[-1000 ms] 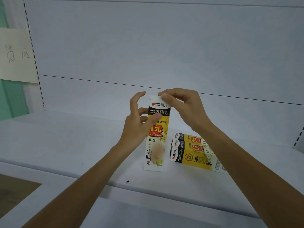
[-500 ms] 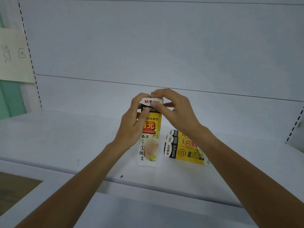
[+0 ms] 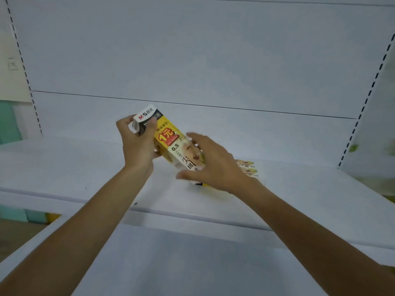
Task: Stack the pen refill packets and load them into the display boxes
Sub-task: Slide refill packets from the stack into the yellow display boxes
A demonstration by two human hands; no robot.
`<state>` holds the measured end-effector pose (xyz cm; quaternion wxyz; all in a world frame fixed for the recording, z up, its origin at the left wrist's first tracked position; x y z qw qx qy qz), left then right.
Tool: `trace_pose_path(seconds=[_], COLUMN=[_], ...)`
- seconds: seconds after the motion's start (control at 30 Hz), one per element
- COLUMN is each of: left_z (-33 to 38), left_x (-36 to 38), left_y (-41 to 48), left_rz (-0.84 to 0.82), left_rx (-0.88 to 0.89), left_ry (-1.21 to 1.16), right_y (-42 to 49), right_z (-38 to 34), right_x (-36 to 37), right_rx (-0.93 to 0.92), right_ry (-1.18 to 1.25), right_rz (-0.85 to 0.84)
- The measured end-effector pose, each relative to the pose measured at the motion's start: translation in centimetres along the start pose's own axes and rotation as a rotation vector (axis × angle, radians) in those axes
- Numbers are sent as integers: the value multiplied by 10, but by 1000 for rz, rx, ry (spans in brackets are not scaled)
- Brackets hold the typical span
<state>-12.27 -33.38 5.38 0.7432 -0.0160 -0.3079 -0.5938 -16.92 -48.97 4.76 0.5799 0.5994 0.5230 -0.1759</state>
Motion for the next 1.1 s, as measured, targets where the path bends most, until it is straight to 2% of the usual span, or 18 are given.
trace_pose_path(seconds=[0.07, 0.13, 0.23, 0.3, 0.4, 0.5, 0.6, 0.67, 0.8, 0.9, 1.07, 1.1], left_z=[-9, -25, -45, -54, -59, -68, -76, -81, -89, -92, -101, -102], left_x=[-2, -11, -22, -21, -10, 6, 17, 22, 35, 44, 50, 52], left_y=[-11, -22, -37, -47, -49, -42, -32, -26, -18, -15, -3, 2], left_rz=[-17, 6, -14, -119, -242, -368, -434, -458, -524, -539, -604, -608], left_rx=[-105, -163, -119, -120, -153, -226, -349, -432, -502, -550, -608, -565], left_ry=[23, 147, 597, 750, 753, 739, 689, 664, 586, 469, 432, 456], right_y=[-11, -23, -41, -52, -60, -61, -62, -61, -52, -45, -34, -31], right_z=[6, 17, 43, 63, 88, 104, 113, 121, 135, 139, 151, 150], right_x=[-7, -13, -20, -22, -25, -26, -20, -17, -14, -12, -7, -10], right_rx=[-32, -21, 18, 26, 20, 235, 525, 625, 625, 621, 640, 623], right_ry=[-106, -70, -23, -24, -79, -54, 176, 423, 725, 860, 835, 775], right_rz=[-34, -86, -155, -183, -100, -115, -182, -221, -230, -214, -280, -278])
Point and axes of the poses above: each hand's wrist, its own y-axis towards the middle knuckle, its own x-axis out of the palm, z = x × y, the point moved 2 cm from there along y, towards the middle knuckle, and after that the axes turned 5 degrees about -y, right-handed, at the moved point
